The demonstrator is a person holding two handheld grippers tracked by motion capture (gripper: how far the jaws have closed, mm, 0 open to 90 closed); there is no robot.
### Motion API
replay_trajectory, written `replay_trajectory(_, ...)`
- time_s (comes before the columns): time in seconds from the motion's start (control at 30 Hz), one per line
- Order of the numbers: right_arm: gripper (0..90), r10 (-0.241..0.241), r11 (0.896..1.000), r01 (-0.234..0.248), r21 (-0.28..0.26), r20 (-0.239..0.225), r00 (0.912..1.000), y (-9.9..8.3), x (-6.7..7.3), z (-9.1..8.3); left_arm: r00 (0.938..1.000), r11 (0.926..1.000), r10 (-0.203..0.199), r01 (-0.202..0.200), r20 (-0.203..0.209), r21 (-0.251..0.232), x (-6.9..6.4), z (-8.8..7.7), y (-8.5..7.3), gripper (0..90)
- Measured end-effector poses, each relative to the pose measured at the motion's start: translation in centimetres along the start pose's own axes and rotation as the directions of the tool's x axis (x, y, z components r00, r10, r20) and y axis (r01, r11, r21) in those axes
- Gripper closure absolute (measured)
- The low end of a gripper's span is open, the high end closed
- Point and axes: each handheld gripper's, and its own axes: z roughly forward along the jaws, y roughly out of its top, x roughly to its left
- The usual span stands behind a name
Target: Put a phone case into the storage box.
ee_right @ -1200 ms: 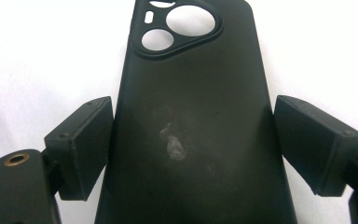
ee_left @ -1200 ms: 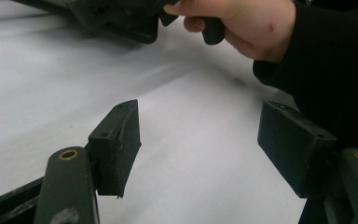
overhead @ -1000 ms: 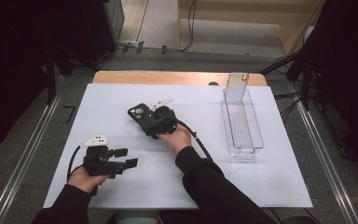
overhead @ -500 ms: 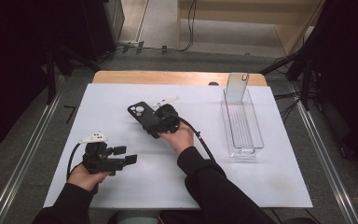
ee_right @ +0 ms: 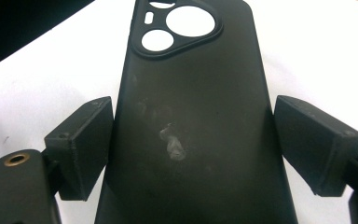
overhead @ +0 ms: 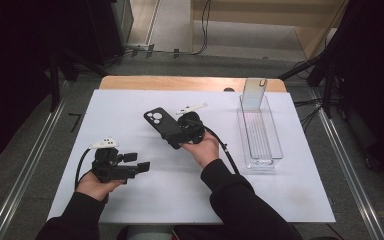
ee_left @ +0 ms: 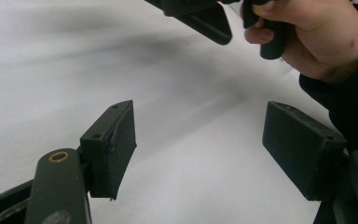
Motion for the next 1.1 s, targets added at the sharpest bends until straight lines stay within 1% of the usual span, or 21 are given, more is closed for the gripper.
replay_trajectory(0.1, 13.3, 0.002, 1.000, -0.002, -0.004, -0.003, 1.0000, -0.4, -0.3, -0.9, 0.9999, 0.9999, -0.010, 0.010, 0.005, 0.005, 0.0, 0.3, 0.2, 25.8)
replay_trajectory(0.17, 13.4, 0.006, 1.000, -0.006, -0.007, 0.001, 1.0000, -0.7, -0.5, -1.6, 0.9995, 0.9990, -0.032, 0.032, 0.000, 0.033, -0.1, 0.4, 0.6, 25.9)
replay_trajectory(0.23, 13.3, 0.014, 1.000, -0.014, -0.009, 0.001, 0.9999, -1.0, -0.7, -2.4, 0.9987, 0.9980, -0.049, 0.048, 0.012, 0.041, -0.2, 0.6, 0.8, 25.9)
replay_trajectory(0.43, 13.3, 0.023, 0.999, -0.023, -0.023, 0.000, 0.9997, -1.9, -1.2, -4.2, 0.9986, 0.9983, -0.048, 0.047, 0.022, 0.036, -0.7, 1.0, 1.2, 26.0)
replay_trajectory(0.53, 13.3, 0.024, 0.999, -0.024, -0.033, 0.003, 0.9997, -2.4, -1.0, -5.1, 0.9987, 0.9986, -0.046, 0.045, 0.025, 0.028, -0.9, 1.1, 1.4, 26.0)
replay_trajectory(0.63, 13.3, 0.012, 0.999, -0.012, -0.034, 0.004, 0.9999, -2.9, -0.8, -5.8, 0.9986, 0.9982, -0.047, 0.046, 0.023, 0.037, -1.0, 1.2, 1.8, 26.1)
replay_trajectory(0.7, 13.3, 0.014, 0.999, -0.014, -0.037, -0.001, 0.9999, -3.2, -0.7, -6.4, 0.9981, 0.9978, -0.055, 0.054, 0.026, 0.039, -1.0, 1.2, 2.0, 26.2)
replay_trajectory(0.8, 13.3, 0.006, 0.999, -0.006, -0.043, 0.000, 1.0000, -3.7, -0.5, -7.5, 0.9982, 0.9980, -0.052, 0.051, 0.028, 0.038, -1.3, 1.4, 2.4, 26.1)
replay_trajectory(0.97, 13.3, 0.024, 0.998, -0.025, -0.058, -0.008, 0.9997, -4.6, -0.5, -8.7, 0.9977, 0.9974, -0.058, 0.056, 0.036, 0.046, -1.7, 2.0, 3.0, 26.1)
replay_trajectory(1.03, 13.2, 0.020, 0.998, -0.020, -0.056, 0.001, 0.9998, -5.0, -0.4, -9.0, 0.9979, 0.9975, -0.053, 0.052, 0.037, 0.049, -1.9, 2.2, 3.2, 26.2)
replay_trajectory(1.1, 13.2, 0.028, 0.998, -0.027, -0.061, 0.005, 0.9996, -5.3, -0.3, -9.3, 0.9979, 0.9975, -0.052, 0.050, 0.038, 0.050, -2.1, 2.3, 3.5, 26.1)
